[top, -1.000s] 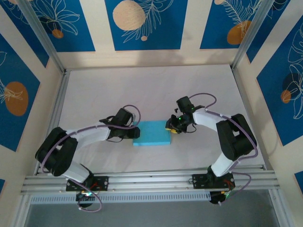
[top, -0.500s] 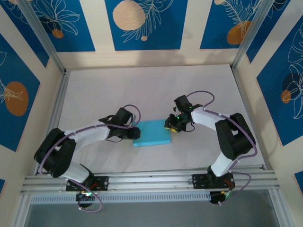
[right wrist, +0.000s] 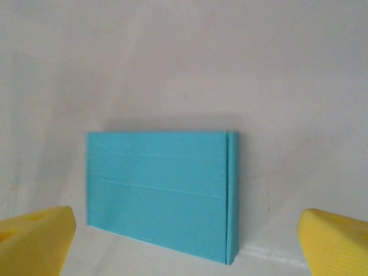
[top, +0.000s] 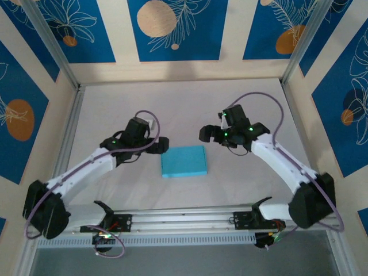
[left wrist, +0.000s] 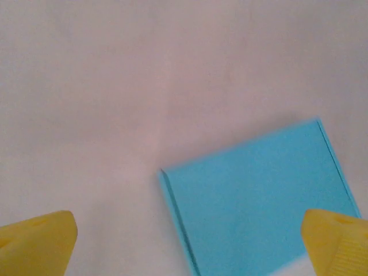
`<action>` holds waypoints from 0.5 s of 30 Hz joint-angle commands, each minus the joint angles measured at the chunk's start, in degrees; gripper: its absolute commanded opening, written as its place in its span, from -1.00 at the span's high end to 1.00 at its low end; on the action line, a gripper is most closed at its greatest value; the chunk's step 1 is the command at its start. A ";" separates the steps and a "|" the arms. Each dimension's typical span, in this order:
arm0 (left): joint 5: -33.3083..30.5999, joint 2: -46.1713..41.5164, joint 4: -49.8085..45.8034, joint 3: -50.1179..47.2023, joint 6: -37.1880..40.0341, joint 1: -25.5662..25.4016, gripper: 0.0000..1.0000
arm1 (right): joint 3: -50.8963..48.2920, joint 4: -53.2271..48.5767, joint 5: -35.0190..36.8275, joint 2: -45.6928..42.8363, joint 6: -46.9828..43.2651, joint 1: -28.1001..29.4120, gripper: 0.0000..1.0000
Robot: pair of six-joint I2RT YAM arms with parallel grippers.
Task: Fold the paper box
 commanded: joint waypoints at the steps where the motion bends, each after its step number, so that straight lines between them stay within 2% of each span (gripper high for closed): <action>1: -17.14 -4.54 9.09 -3.75 10.98 2.96 -1.00 | 1.38 3.76 3.89 -5.14 -6.68 -0.84 -0.99; 2: -17.72 -5.65 15.47 -6.51 13.70 4.30 -1.00 | 1.31 6.26 7.30 -6.08 -6.67 -1.19 -0.98; 4: -17.03 -6.03 34.27 -14.90 23.80 6.08 -1.00 | -0.09 12.46 17.06 -6.91 -7.72 -1.74 -0.98; 6: -23.64 -2.05 56.66 -22.13 30.37 8.16 -1.00 | -2.52 20.03 19.42 -6.72 -13.43 -3.53 -0.99; 7: -23.44 0.02 55.55 -21.10 31.04 10.56 -1.00 | -3.58 22.92 20.18 -5.96 -14.41 -4.79 -0.99; 9: -17.20 4.93 53.61 -20.53 34.90 15.30 -1.00 | -6.10 28.33 18.03 -3.72 -17.62 -8.77 -0.98; 11: -18.83 7.44 53.08 -21.81 30.89 18.57 -1.00 | -9.11 31.98 19.56 -1.62 -19.34 -11.47 -0.99; 12: -17.68 8.31 52.99 -22.74 29.25 20.37 -1.00 | -10.86 33.94 20.36 -0.87 -19.51 -12.74 -0.99; 15: -14.89 12.59 55.60 -24.99 26.65 24.20 -1.00 | -18.76 42.98 14.80 0.96 -23.59 -18.19 -0.98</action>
